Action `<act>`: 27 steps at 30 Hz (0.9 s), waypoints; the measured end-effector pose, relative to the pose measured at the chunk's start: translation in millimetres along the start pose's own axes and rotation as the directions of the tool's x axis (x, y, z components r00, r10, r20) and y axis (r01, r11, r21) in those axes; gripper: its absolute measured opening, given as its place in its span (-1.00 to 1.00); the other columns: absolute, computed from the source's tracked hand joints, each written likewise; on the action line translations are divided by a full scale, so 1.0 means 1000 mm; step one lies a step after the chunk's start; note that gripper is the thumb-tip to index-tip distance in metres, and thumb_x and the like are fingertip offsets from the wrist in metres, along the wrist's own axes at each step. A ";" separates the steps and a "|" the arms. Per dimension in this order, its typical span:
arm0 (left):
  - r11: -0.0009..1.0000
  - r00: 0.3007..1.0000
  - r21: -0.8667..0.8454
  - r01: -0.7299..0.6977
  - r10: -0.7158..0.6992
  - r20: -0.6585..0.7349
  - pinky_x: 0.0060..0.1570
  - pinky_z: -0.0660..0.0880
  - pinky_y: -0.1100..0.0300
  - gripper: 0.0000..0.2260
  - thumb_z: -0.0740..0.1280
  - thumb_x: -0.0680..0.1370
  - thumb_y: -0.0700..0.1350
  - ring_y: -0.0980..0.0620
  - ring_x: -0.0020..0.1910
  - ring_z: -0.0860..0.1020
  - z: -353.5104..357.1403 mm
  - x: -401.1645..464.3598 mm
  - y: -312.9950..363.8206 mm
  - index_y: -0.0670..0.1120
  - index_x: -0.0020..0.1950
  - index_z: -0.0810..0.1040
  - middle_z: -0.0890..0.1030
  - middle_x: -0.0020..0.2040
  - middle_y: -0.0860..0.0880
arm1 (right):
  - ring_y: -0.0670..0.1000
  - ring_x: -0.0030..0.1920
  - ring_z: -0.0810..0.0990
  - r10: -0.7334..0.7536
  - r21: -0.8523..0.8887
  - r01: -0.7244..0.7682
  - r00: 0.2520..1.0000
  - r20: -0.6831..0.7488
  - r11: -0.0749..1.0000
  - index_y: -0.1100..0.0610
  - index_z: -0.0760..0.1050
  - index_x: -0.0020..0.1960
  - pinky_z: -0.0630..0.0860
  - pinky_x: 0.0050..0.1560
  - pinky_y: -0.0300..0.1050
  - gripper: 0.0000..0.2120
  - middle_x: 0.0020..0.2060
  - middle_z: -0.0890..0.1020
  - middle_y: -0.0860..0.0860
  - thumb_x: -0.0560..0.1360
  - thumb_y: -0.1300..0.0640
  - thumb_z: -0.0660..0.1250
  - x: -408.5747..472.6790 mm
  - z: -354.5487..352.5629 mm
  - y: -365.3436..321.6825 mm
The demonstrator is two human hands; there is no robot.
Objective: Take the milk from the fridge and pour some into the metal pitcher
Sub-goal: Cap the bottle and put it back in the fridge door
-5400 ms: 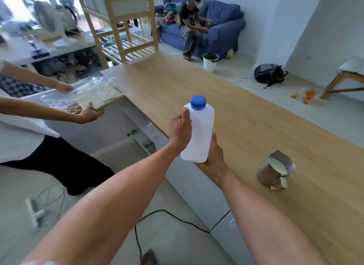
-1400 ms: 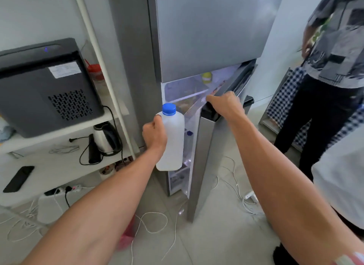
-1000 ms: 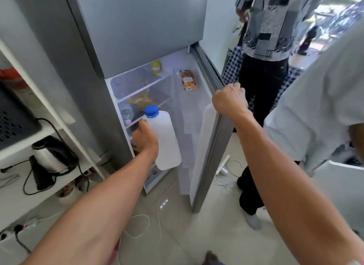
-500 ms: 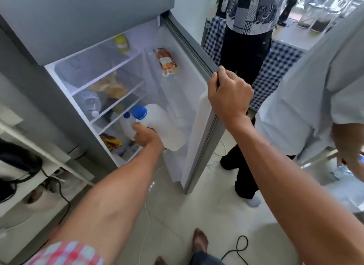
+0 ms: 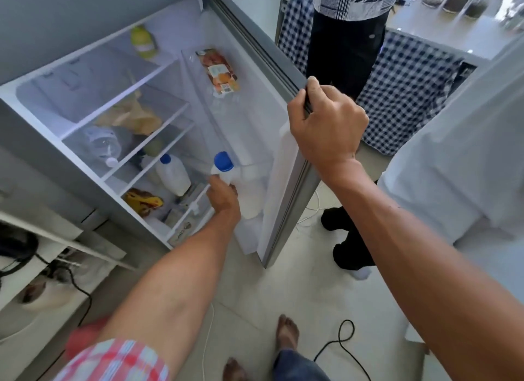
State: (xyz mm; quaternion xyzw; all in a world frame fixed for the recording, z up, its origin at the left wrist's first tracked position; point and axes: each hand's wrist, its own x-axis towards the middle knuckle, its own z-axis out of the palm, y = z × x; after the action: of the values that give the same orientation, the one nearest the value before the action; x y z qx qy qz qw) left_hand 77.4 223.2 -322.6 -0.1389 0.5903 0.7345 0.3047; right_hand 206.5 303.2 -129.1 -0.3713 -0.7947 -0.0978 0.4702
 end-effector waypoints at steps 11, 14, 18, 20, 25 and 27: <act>0.878 0.964 0.458 -0.138 0.014 0.264 -0.19 0.42 0.10 -0.60 0.04 0.49 0.06 -0.09 -0.30 0.50 0.002 -0.017 -0.004 -0.10 -0.45 0.42 0.57 -0.39 -0.04 | 0.11 -0.36 0.64 0.018 -0.003 -0.018 1.000 0.026 1.000 0.22 0.73 0.07 0.44 -0.40 -0.13 -0.75 -0.35 0.67 0.04 0.57 0.11 0.34 -0.001 -0.004 -0.003; 0.820 0.957 0.535 -0.202 0.051 0.284 -0.20 0.42 0.11 -0.62 0.13 0.60 -0.06 -0.08 -0.28 0.53 -0.006 -0.015 0.002 -0.11 -0.38 0.50 0.61 -0.33 -0.05 | 0.13 -0.34 0.63 0.036 -0.019 -0.035 0.997 0.062 0.999 0.22 0.72 0.05 0.45 -0.40 -0.09 -0.73 -0.34 0.66 0.05 0.59 0.10 0.30 -0.002 -0.005 -0.004; 0.683 0.916 0.615 -0.395 0.243 0.318 -0.38 0.38 0.22 -0.74 0.25 0.63 -0.13 -0.03 -0.29 0.45 -0.024 -0.020 0.020 -0.20 -0.23 0.48 0.52 -0.28 -0.11 | 0.16 -0.32 0.64 0.049 -0.021 -0.048 0.995 0.083 0.999 0.24 0.71 0.06 0.49 -0.38 -0.06 -0.72 -0.32 0.67 0.07 0.60 0.10 0.28 -0.003 -0.010 -0.009; 0.691 0.908 0.590 -0.418 0.302 0.290 -0.56 0.35 0.36 -0.78 0.24 0.63 -0.18 0.01 -0.34 0.46 -0.031 -0.027 0.035 -0.25 -0.16 0.53 0.53 -0.27 -0.11 | 0.17 -0.29 0.66 0.052 -0.020 -0.050 0.994 0.096 0.999 0.25 0.70 0.14 0.51 -0.35 -0.04 -0.70 -0.26 0.70 0.10 0.60 0.10 0.28 -0.004 -0.013 -0.014; 0.749 0.877 0.460 -0.477 0.370 0.307 -0.12 0.48 0.11 -0.76 0.19 0.68 -0.11 0.00 -0.17 0.54 -0.043 -0.041 0.076 -0.19 -0.03 0.60 0.61 -0.15 -0.08 | 0.22 -0.28 0.66 0.051 -0.046 -0.043 0.982 0.184 0.998 0.30 0.66 0.12 0.30 -0.35 -0.11 -0.70 -0.21 0.70 0.15 0.60 0.13 0.26 -0.011 -0.017 -0.037; 0.713 0.838 0.442 -0.544 0.435 0.330 -0.20 0.47 0.22 -0.70 0.15 0.70 -0.03 0.15 -0.29 0.54 -0.048 -0.048 0.091 -0.10 -0.12 0.56 0.61 -0.28 0.05 | 0.23 -0.28 0.66 0.047 -0.061 -0.035 0.975 0.216 0.998 0.32 0.63 0.13 0.26 -0.36 -0.12 -0.72 -0.19 0.70 0.17 0.59 0.16 0.27 -0.015 -0.019 -0.054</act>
State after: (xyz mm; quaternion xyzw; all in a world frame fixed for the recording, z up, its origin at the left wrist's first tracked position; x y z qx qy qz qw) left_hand 51.5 152.9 -237.5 0.1858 0.7469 0.6119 0.1821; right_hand 187.2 248.0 -120.9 -0.4094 -0.8304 -0.0694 0.3716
